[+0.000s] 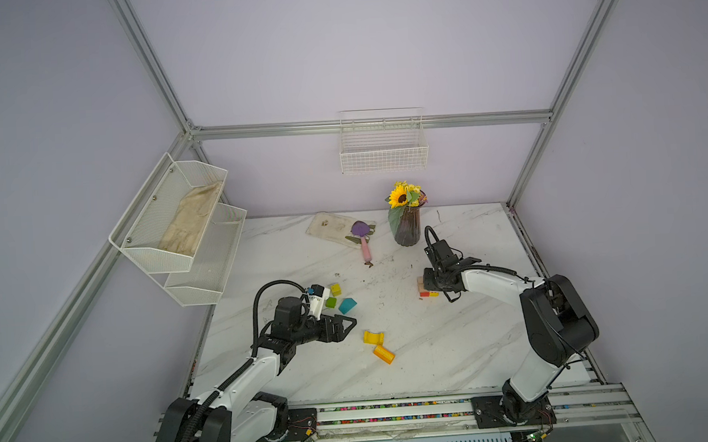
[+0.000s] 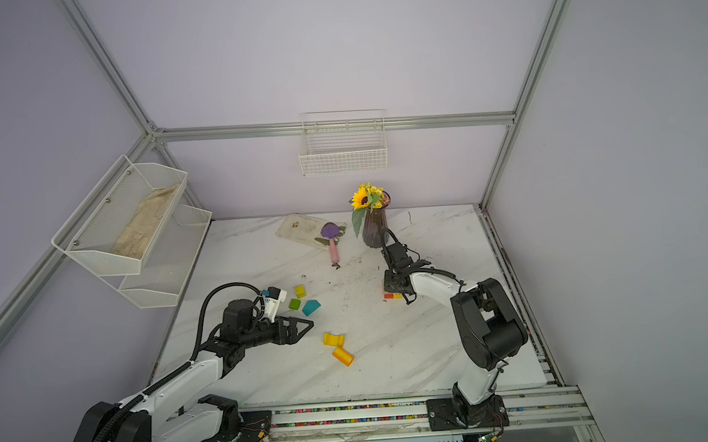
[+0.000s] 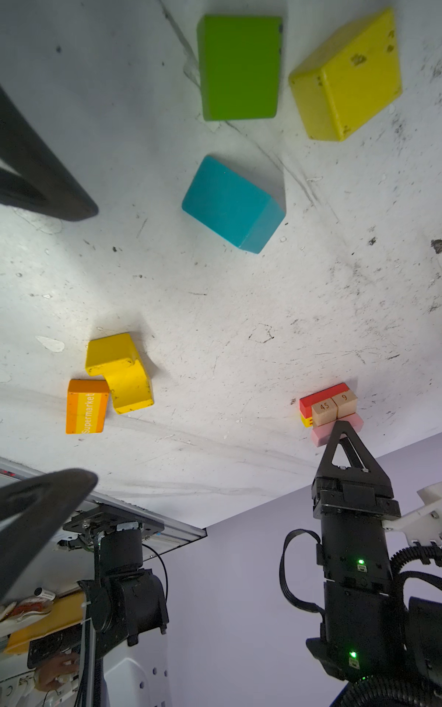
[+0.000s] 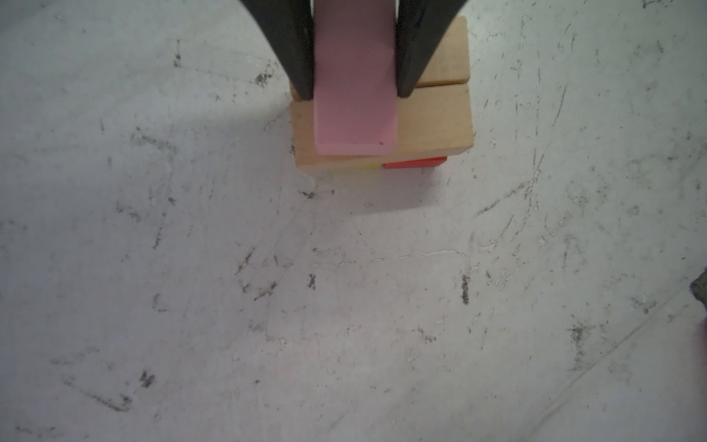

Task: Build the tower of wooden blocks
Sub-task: 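Lower the pink block onto the top pale wood bar, then open the right gripper and lift it off the pink block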

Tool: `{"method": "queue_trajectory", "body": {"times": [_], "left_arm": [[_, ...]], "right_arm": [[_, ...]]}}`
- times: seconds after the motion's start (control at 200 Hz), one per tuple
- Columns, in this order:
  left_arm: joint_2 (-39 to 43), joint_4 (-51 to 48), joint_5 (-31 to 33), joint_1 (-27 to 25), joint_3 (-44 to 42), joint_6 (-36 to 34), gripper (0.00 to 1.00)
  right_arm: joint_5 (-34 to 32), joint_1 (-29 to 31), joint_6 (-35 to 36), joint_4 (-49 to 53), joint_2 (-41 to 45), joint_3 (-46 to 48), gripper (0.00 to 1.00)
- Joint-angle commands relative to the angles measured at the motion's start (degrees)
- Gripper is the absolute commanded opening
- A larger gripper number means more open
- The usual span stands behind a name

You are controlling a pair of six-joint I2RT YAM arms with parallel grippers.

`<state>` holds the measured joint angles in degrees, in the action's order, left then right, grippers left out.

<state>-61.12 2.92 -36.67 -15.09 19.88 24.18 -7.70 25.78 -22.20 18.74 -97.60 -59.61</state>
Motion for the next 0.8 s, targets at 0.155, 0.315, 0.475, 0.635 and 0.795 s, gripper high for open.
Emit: {"method": "queue_trajectory", "body": {"times": [0.155,0.315,0.475,0.635,0.795], "left_arm": [[0.0,1.6,-0.2,-0.2,1.6,-1.8,1.00],[0.0,1.7,-0.3,-0.3,1.5,-1.8,1.00],[0.1,1.7,-0.2,-0.3,1.5,-1.8,1.00],[0.3,1.6,-0.2,-0.3,1.5,-1.8,1.00],[0.6,1.4,0.2,-0.3,1.4,-1.7,1.00]], "right_arm": [[-1.3,0.3,-0.1,1.9,-0.2,-1.3,0.47],[-1.4,0.4,-0.1,2.0,0.5,-1.0,0.49],[-1.9,0.8,-0.5,2.9,2.8,-0.6,0.55],[-6.9,5.1,-2.3,3.7,10.4,1.8,0.63],[-10.5,13.8,-3.6,1.0,21.0,6.0,0.71]]}}
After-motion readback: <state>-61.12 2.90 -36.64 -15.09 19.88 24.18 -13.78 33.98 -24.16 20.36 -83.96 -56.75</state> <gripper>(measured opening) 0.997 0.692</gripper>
